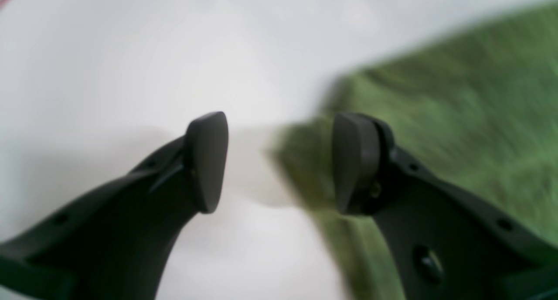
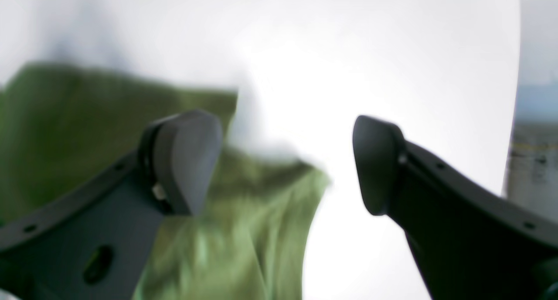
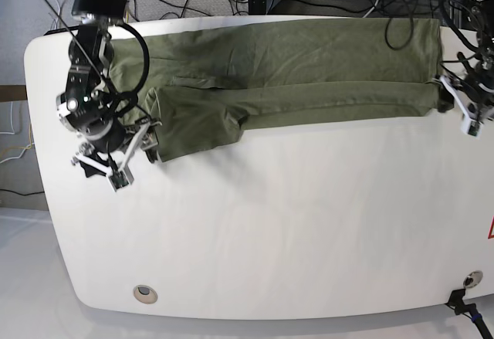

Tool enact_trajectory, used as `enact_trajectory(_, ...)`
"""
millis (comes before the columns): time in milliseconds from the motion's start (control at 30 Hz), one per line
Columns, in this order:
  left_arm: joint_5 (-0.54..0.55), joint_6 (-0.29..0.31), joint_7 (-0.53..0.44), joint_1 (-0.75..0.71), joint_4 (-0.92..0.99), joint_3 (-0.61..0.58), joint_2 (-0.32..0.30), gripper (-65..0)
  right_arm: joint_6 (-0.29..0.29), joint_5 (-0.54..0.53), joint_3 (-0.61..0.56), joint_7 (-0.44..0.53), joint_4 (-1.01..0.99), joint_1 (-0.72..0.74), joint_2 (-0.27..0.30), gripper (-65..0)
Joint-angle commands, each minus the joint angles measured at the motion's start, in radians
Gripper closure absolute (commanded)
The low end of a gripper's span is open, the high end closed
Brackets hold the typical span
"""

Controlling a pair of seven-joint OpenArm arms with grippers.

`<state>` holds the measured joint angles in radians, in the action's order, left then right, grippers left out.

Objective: Fold the T-shirt properly
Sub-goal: 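Release the hem and reposition the right gripper at the folded sleeve end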

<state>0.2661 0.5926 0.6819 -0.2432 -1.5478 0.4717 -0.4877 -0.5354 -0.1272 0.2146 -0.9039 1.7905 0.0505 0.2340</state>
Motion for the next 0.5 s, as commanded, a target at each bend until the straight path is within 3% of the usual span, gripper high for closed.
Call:
enact_trajectory(0, 0.009, -0.007, -0.023, 0.009, -0.066, 0.058, -0.024, -35.1, -0.002, -0.015, 0.009, 0.010, -0.091, 0.081, 0.003, -48.4)
enact_trajectory(200, 0.009, -0.007, -0.023, 0.011, -0.079, 0.061, -0.024, -34.7, -0.010, -0.016, 0.095, 0.032, -0.387, 0.223, -0.051, -48.3)
enact_trajectory(467, 0.009, -0.007, -0.023, 0.011, -0.073, 0.061, -0.024, -34.7, -0.010, -0.018, 0.093, 0.062, -0.469, 0.173, -0.109, -48.3)
